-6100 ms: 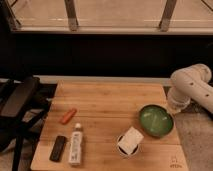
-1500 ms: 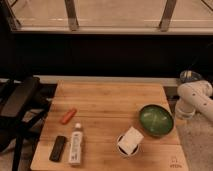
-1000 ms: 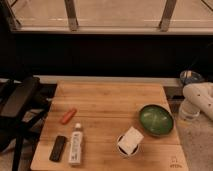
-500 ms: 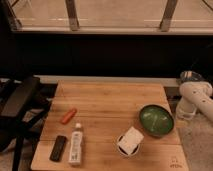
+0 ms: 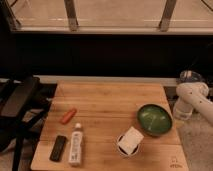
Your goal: Push the ceramic bowl across the table
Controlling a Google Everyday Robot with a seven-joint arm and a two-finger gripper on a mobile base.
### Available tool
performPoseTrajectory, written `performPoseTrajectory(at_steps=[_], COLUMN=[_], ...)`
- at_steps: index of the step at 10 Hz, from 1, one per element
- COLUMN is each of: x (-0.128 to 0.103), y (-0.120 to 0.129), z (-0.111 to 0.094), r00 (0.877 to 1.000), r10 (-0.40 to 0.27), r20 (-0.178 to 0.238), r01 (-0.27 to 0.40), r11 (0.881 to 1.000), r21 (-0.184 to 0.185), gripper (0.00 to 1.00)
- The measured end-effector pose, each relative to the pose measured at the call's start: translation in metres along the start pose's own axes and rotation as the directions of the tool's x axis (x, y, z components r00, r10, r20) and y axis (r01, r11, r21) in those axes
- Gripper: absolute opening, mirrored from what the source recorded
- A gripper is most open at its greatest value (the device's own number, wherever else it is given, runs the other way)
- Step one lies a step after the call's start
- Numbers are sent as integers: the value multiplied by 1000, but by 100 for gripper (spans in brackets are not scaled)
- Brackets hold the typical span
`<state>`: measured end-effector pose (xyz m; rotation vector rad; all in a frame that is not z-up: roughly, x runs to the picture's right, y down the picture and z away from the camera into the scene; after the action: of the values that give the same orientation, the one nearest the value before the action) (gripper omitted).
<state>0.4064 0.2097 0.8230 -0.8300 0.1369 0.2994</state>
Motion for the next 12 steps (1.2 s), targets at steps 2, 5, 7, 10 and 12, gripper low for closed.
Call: performPoseTrajectory(at_steps=[2,5,7,10,12], x=[0,-15,-34,-37,-57], y=[-2,-7,-10,-12,-12], z=[3,5,2,4,4], r00=[1000,1000,999,999,997], r10=[0,-14,-31,-42,-70], r20=[-4,-8,-10,-17,-19], r01=[0,14,31,42,70], r11=[1000,1000,1000,999,997], r21=[1,-3,-4,-6,-11], gripper=[1,1,1,1,1])
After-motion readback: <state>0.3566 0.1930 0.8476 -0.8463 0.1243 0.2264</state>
